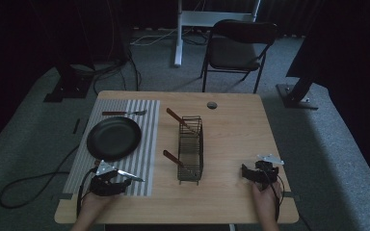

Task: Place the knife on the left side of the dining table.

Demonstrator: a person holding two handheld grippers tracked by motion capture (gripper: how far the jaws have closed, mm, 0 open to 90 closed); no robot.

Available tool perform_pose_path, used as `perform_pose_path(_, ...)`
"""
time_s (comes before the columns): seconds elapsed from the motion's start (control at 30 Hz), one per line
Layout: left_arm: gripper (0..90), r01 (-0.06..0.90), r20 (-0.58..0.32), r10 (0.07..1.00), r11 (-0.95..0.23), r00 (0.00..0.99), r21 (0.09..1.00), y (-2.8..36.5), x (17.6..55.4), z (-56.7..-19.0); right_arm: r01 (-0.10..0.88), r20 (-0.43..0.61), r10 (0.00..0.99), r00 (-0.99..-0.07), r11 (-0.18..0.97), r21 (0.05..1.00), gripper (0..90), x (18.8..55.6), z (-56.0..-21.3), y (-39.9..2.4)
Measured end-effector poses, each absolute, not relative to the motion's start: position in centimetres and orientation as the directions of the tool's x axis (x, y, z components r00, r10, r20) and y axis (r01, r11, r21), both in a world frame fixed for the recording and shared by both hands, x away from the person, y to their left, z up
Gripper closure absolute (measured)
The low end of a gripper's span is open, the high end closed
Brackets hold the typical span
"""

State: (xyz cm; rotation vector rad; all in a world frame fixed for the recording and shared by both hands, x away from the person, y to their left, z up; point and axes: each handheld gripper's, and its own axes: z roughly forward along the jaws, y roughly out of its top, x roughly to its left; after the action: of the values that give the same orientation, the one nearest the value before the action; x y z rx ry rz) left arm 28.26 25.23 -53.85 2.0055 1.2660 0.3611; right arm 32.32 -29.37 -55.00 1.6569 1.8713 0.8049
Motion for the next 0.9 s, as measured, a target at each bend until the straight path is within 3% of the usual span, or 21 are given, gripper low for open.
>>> perform_pose_path(0.53, 28.7, 0.657, -0.128, 0.865, -0.263, 0.484, 0.706, 24.3, 29.0, -53.9, 0.69, 0.01, 0.992, -0.125, 0.08, 0.72, 11.8, 32.3, -55.0, -29.4)
perform_pose_path(0.9, 28.8, 0.671, -0.088, 0.888, -0.274, 0.452, 0.689, 26.5, 25.3, -53.3, 0.69, 0.01, 0.992, -0.125, 0.08, 0.72, 11.8, 32.3, -55.0, -29.4)
